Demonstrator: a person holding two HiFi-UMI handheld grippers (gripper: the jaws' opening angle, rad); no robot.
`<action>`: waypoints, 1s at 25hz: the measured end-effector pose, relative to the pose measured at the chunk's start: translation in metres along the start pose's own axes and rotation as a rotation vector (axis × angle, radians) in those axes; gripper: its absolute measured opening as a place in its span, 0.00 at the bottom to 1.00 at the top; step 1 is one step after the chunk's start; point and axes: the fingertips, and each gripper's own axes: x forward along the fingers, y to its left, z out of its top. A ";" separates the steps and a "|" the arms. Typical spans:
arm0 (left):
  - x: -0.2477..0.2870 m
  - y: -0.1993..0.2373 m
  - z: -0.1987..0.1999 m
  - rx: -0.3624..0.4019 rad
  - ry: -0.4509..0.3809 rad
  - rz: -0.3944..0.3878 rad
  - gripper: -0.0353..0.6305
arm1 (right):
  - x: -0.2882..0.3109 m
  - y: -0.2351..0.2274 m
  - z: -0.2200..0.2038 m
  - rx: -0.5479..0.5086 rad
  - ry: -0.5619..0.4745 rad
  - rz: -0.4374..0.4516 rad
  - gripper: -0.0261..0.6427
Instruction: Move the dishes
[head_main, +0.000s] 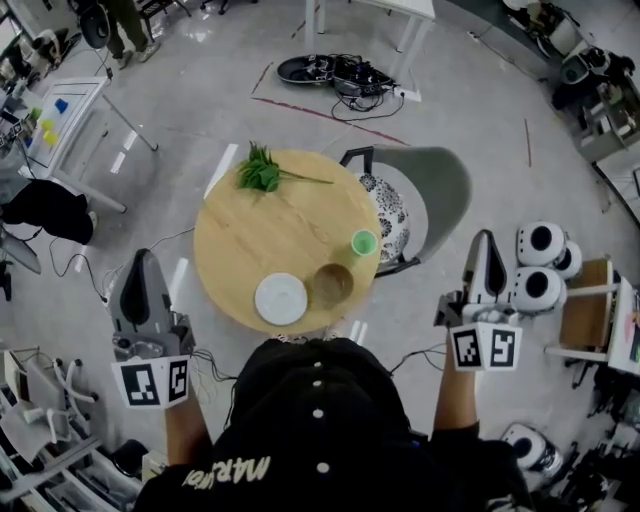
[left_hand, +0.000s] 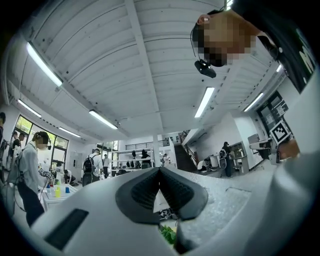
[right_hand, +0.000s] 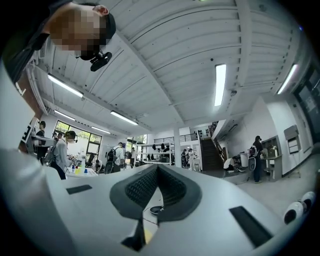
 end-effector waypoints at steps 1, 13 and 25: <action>0.000 0.000 0.000 0.005 0.004 0.004 0.06 | 0.001 -0.001 0.001 0.001 0.003 -0.002 0.04; 0.000 -0.008 -0.003 0.000 0.013 -0.004 0.06 | 0.007 0.005 -0.001 -0.004 0.025 0.014 0.04; -0.002 -0.014 -0.007 -0.019 0.021 -0.011 0.06 | 0.008 0.014 -0.005 0.002 0.032 0.037 0.03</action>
